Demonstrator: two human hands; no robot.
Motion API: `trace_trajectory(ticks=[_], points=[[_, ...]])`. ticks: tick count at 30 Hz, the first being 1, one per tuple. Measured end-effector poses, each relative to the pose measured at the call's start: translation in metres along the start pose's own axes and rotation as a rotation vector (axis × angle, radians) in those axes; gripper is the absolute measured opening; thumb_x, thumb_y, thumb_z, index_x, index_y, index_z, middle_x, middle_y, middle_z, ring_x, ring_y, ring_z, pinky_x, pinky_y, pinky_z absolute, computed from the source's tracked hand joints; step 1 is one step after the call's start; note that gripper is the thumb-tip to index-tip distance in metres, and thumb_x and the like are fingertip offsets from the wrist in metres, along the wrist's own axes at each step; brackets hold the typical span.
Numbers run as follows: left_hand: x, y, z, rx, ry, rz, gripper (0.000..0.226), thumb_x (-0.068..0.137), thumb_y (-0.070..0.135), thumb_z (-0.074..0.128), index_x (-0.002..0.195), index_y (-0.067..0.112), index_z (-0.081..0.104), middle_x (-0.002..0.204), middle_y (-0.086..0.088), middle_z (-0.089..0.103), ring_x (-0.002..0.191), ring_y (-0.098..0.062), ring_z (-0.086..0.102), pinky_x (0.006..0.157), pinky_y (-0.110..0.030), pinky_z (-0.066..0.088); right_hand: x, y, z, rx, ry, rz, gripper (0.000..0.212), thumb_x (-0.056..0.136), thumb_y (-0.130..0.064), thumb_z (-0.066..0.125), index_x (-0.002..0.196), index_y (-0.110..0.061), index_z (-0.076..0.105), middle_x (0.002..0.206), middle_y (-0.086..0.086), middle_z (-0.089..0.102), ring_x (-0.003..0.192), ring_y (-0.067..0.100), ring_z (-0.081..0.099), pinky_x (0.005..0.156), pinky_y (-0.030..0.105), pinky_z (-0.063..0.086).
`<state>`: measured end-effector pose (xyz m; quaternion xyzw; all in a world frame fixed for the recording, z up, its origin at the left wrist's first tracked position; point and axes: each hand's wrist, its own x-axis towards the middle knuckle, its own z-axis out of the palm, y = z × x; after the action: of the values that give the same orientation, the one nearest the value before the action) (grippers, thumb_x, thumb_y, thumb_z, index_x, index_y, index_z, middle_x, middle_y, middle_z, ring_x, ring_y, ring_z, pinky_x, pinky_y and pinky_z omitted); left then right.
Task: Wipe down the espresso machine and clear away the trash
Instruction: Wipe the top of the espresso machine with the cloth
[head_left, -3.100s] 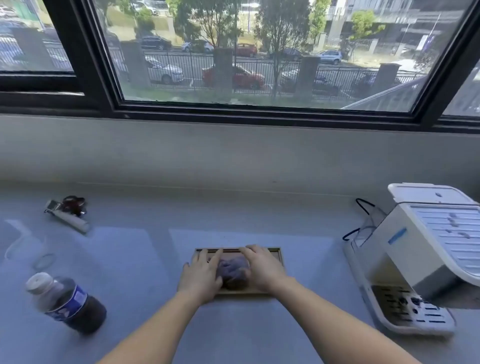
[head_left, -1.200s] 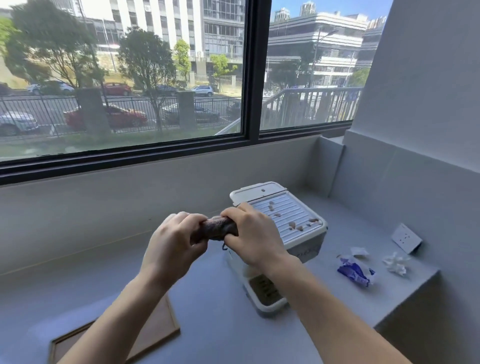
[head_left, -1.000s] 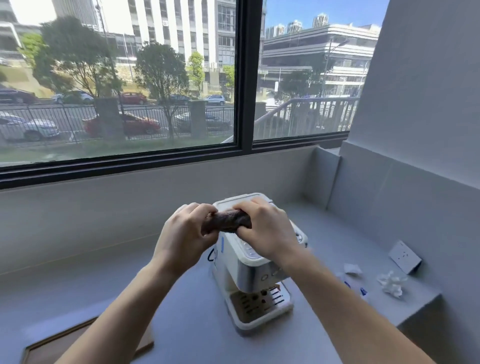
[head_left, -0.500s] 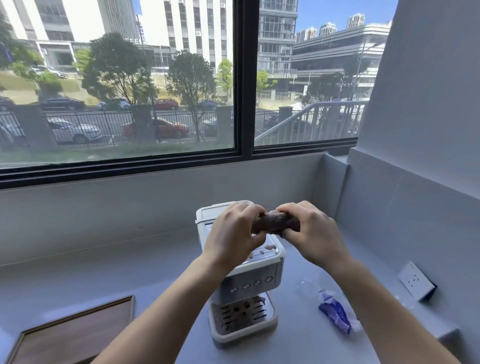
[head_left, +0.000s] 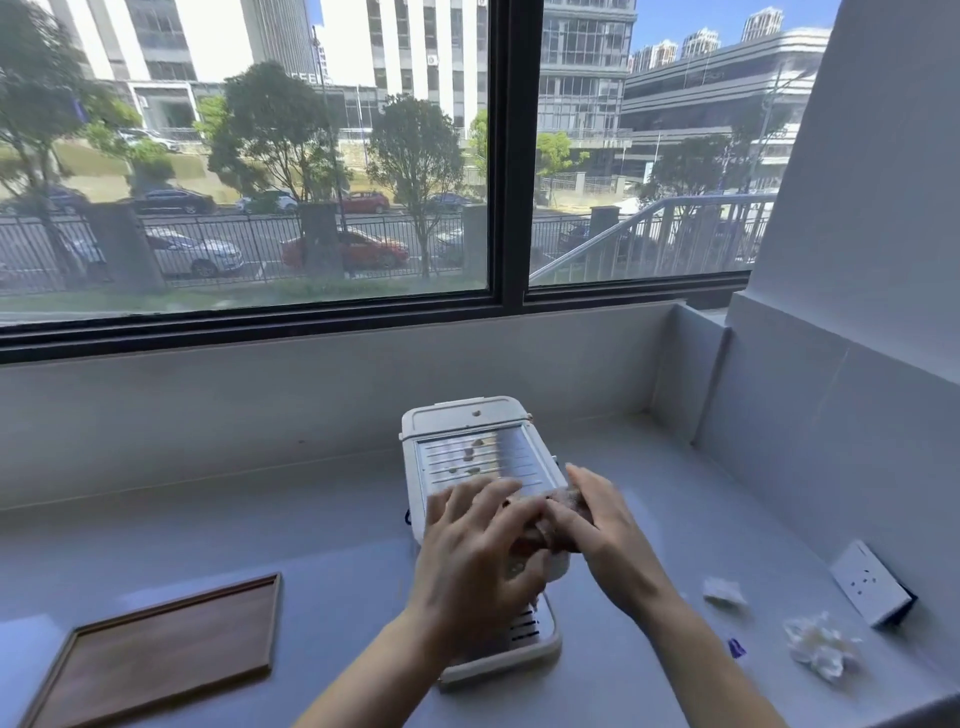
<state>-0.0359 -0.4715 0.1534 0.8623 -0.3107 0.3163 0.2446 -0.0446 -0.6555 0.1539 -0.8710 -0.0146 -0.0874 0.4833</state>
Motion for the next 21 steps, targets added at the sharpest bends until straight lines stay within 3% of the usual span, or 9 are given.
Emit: trace_trajectory(ticks=[1, 3, 5, 8, 12, 14, 16, 19, 21], points=[[-0.008, -0.010, -0.002, -0.008, 0.076, -0.078, 0.037, 0.081, 0.038, 0.063, 0.116, 0.025, 0.064, 0.124, 0.004, 0.061, 0.118, -0.023, 0.052, 0.096, -0.043, 0.040, 0.000, 0.003, 0.009, -0.130, 0.036, -0.016, 0.055, 0.080, -0.076, 0.048, 0.130, -0.054, 0.043, 0.130, -0.032, 0.042, 0.123, -0.003, 0.038, 0.103, 0.029, 0.036], [-0.018, -0.029, -0.005, -0.005, 0.150, -0.258, 0.037, 0.088, 0.034, 0.052, 0.119, 0.016, 0.061, 0.130, -0.005, 0.056, 0.126, -0.026, 0.048, 0.101, -0.046, 0.040, 0.000, 0.003, 0.027, -0.241, 0.186, -0.025, 0.084, 0.075, -0.082, 0.048, 0.141, -0.031, 0.040, 0.136, -0.012, 0.040, 0.125, 0.011, 0.038, 0.105, 0.036, 0.036], [-0.019, -0.038, -0.001, 0.015, 0.092, -0.311, 0.042, 0.093, 0.036, 0.044, 0.124, 0.011, 0.057, 0.140, -0.011, 0.049, 0.136, -0.028, 0.040, 0.109, -0.047, 0.037, 0.002, 0.005, 0.036, -0.130, 0.279, -0.028, 0.083, 0.076, -0.077, 0.052, 0.140, -0.025, 0.043, 0.132, -0.009, 0.044, 0.122, 0.011, 0.041, 0.103, 0.035, 0.038], [-0.018, -0.039, 0.015, 0.004, 0.030, -0.239, 0.046, 0.096, 0.039, 0.042, 0.131, 0.012, 0.052, 0.147, -0.010, 0.044, 0.144, -0.025, 0.032, 0.115, -0.045, 0.033, 0.006, 0.019, 0.033, 0.094, 0.300, 0.025, 0.078, 0.072, -0.068, 0.056, 0.138, -0.026, 0.047, 0.130, -0.009, 0.050, 0.120, 0.007, 0.047, 0.098, 0.026, 0.039], [-0.028, -0.048, 0.027, -0.004, 0.115, -0.240, 0.041, 0.099, 0.031, 0.040, 0.129, 0.009, 0.057, 0.143, -0.009, 0.050, 0.142, -0.024, 0.037, 0.108, -0.047, 0.042, 0.021, 0.029, 0.013, 0.425, 0.282, 0.246, 0.058, 0.078, -0.046, 0.062, 0.133, -0.031, 0.052, 0.132, 0.000, 0.057, 0.115, 0.017, 0.058, 0.087, 0.038, 0.054], [-0.033, -0.051, 0.031, 0.008, 0.163, -0.228, 0.039, 0.101, 0.030, 0.037, 0.123, 0.008, 0.062, 0.137, -0.012, 0.054, 0.137, -0.028, 0.043, 0.104, -0.049, 0.045, 0.027, 0.028, 0.007, 0.311, 0.269, 0.233, 0.064, 0.076, -0.048, 0.059, 0.137, -0.030, 0.050, 0.137, 0.000, 0.051, 0.123, 0.019, 0.051, 0.097, 0.038, 0.049], [-0.036, -0.054, 0.035, 0.034, 0.193, -0.193, 0.035, 0.101, 0.029, 0.038, 0.116, 0.009, 0.063, 0.130, -0.015, 0.056, 0.131, -0.032, 0.048, 0.101, -0.051, 0.046, 0.023, 0.021, 0.013, 0.057, 0.199, 0.107, 0.073, 0.074, -0.061, 0.056, 0.139, -0.031, 0.046, 0.145, -0.004, 0.037, 0.135, 0.017, 0.037, 0.109, 0.036, 0.036], [-0.039, -0.058, 0.038, 0.041, 0.213, -0.143, 0.029, 0.102, 0.029, 0.038, 0.110, 0.010, 0.058, 0.121, -0.016, 0.056, 0.123, -0.037, 0.052, 0.102, -0.054, 0.044, 0.018, 0.019, 0.028, -0.284, 0.165, -0.038, 0.078, 0.074, -0.077, 0.047, 0.142, -0.039, 0.041, 0.153, -0.009, 0.023, 0.137, 0.018, 0.024, 0.110, 0.040, 0.030], [-0.041, -0.061, 0.040, 0.044, 0.222, -0.080, 0.029, 0.103, 0.031, 0.036, 0.109, 0.009, 0.055, 0.116, -0.015, 0.054, 0.116, -0.038, 0.054, 0.105, -0.056, 0.041, 0.026, 0.015, 0.024, -0.286, 0.189, 0.007, 0.067, 0.081, -0.069, 0.050, 0.140, -0.037, 0.046, 0.153, -0.002, 0.026, 0.135, 0.024, 0.026, 0.109, 0.040, 0.029]])
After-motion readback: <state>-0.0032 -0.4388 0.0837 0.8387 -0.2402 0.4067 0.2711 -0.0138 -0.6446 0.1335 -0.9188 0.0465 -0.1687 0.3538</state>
